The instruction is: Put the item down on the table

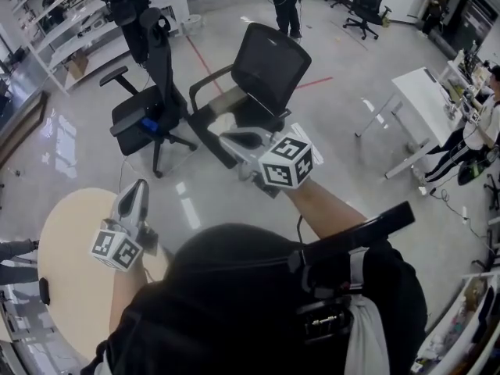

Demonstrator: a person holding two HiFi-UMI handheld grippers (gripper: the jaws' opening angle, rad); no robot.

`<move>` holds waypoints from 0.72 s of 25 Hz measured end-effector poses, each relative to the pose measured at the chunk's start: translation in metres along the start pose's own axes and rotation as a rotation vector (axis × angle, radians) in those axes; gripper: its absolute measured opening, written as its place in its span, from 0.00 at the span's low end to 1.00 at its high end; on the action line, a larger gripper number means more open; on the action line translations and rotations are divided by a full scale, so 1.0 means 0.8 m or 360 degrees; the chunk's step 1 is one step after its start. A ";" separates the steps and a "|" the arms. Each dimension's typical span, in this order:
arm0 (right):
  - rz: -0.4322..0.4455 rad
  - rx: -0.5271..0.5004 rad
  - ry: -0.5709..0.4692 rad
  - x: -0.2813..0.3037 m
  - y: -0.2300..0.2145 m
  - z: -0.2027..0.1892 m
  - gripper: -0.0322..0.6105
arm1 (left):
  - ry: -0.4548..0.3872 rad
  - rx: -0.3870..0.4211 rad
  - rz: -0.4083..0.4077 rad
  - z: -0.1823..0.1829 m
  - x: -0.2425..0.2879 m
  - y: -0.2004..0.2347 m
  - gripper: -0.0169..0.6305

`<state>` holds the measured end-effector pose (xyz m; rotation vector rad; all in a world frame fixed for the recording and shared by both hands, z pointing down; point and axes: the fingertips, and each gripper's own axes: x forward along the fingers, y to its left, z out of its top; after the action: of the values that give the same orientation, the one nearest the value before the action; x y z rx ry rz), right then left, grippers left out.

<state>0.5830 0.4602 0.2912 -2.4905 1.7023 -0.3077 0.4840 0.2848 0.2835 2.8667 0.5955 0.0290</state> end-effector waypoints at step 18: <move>-0.0015 -0.0079 0.0041 0.006 -0.002 0.001 0.07 | -0.0032 0.0009 0.0014 0.002 -0.004 0.007 0.02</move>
<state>0.5861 0.4561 0.2916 -2.5410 1.7291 -0.3031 0.4834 0.2784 0.2830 2.8715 0.5802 -0.0001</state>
